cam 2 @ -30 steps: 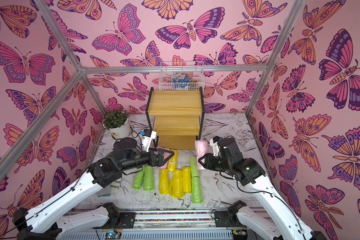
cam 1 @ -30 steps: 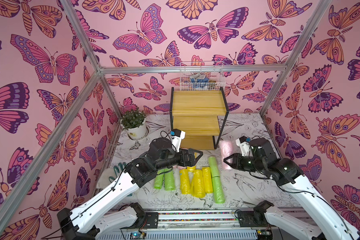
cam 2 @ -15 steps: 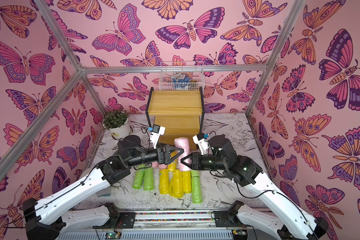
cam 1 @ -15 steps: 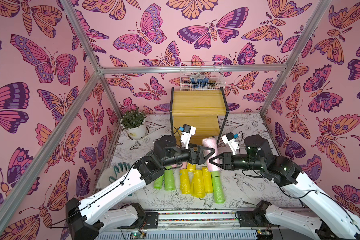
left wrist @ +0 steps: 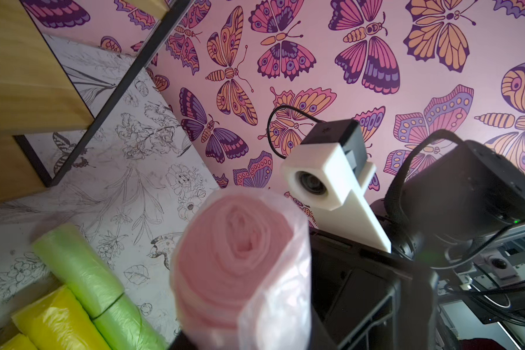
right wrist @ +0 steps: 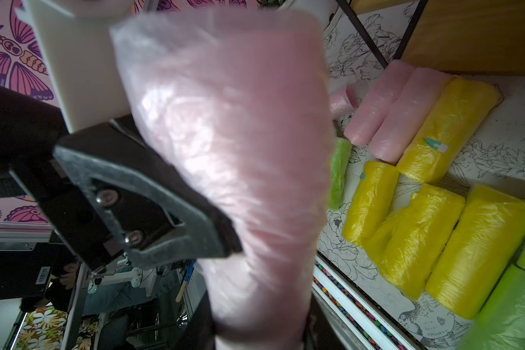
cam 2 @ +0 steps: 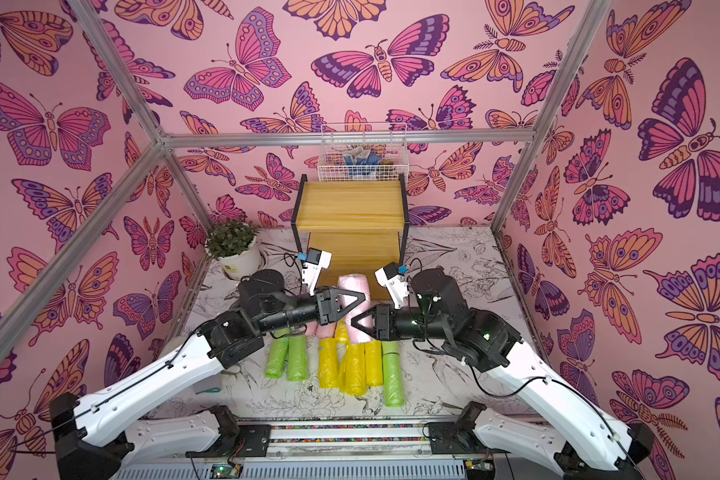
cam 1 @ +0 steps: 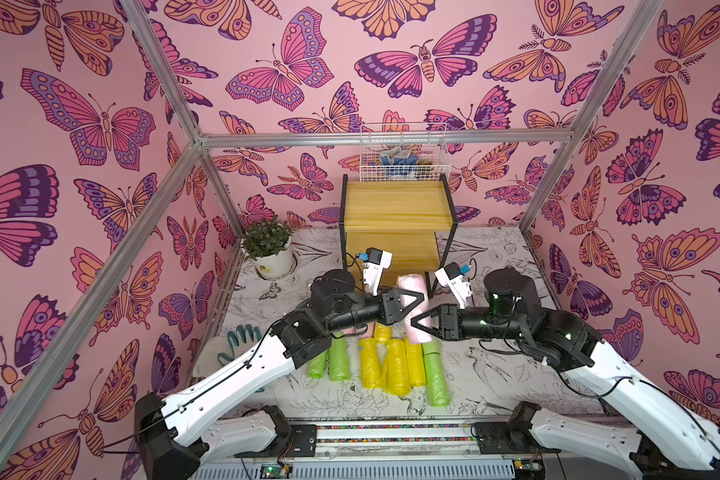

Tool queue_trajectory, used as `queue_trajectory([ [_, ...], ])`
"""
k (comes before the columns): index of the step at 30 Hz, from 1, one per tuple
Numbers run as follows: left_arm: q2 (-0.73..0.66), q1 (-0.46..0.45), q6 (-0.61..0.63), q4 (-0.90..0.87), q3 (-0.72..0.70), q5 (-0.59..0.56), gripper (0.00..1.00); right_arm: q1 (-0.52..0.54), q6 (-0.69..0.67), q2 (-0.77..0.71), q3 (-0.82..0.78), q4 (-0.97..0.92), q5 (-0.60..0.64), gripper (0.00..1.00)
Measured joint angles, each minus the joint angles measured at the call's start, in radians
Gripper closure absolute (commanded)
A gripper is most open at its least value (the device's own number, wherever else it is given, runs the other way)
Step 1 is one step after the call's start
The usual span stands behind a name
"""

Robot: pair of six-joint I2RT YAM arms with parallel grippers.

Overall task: Sort the rolls of trash bags by color and place them on the shelf
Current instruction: Pick up the roll of trash bags from the center of the board.

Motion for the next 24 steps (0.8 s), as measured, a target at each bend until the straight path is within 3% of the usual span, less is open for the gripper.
queue_trajectory([
  [3, 0.000, 0.000, -0.001, 0.000, 0.000, -0.001, 1.00, 0.000, 0.000, 0.001, 0.002, -0.002, 0.002, 0.52],
  [4, 0.000, 0.000, -0.001, 0.000, 0.000, -0.002, 1.00, 0.001, 0.001, 0.002, 0.005, -0.005, 0.004, 0.43],
  [6, 0.000, -0.001, -0.002, -0.003, 0.000, -0.011, 1.00, 0.001, -0.003, 0.006, 0.017, -0.011, 0.013, 0.34],
  [15, -0.039, -0.001, -0.136, -0.093, -0.001, -0.220, 1.00, 0.013, -0.014, -0.058, 0.037, -0.059, 0.159, 0.27],
  [24, -0.059, -0.001, -0.310, -0.202, 0.011, -0.364, 1.00, 0.109, -0.011, -0.050, 0.018, -0.061, 0.322, 0.23],
])
